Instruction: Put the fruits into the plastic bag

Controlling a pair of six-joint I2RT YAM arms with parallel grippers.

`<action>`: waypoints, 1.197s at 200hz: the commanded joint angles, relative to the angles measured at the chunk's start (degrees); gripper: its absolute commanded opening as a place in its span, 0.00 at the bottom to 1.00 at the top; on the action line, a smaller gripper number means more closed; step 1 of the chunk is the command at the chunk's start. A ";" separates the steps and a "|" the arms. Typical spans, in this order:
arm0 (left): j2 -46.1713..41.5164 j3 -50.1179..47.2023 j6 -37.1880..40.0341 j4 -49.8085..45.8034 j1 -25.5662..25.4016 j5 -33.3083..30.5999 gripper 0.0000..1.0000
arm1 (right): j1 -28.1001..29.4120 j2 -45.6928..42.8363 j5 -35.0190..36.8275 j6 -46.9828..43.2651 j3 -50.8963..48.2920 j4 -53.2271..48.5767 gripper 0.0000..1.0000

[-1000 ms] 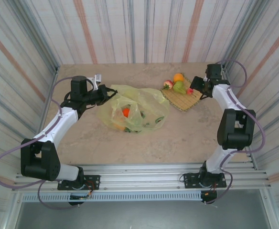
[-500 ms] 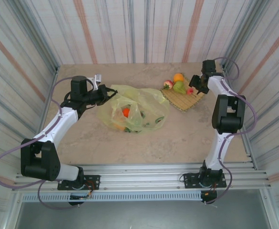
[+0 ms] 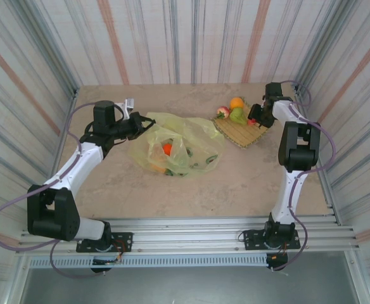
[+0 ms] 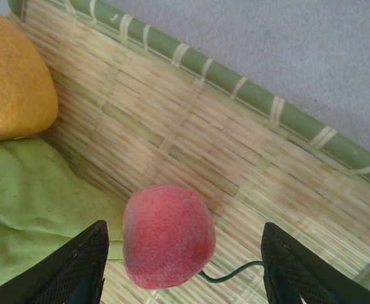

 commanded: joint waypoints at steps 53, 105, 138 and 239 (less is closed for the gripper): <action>-2.35 -0.54 -0.29 0.96 0.86 1.77 0.00 | -0.06 2.75 -2.04 -1.75 3.73 -2.46 0.55; -2.52 -0.59 -0.24 0.89 0.86 1.77 0.00 | 0.01 3.42 -2.40 -2.08 4.39 -3.07 0.51; -2.70 -0.59 -0.18 0.96 0.95 1.69 0.00 | -0.03 3.72 -2.49 -2.30 4.55 -3.17 0.49; -2.85 -0.62 -0.22 0.88 0.94 1.70 0.00 | 0.00 4.38 -2.93 -2.38 4.58 -3.17 0.45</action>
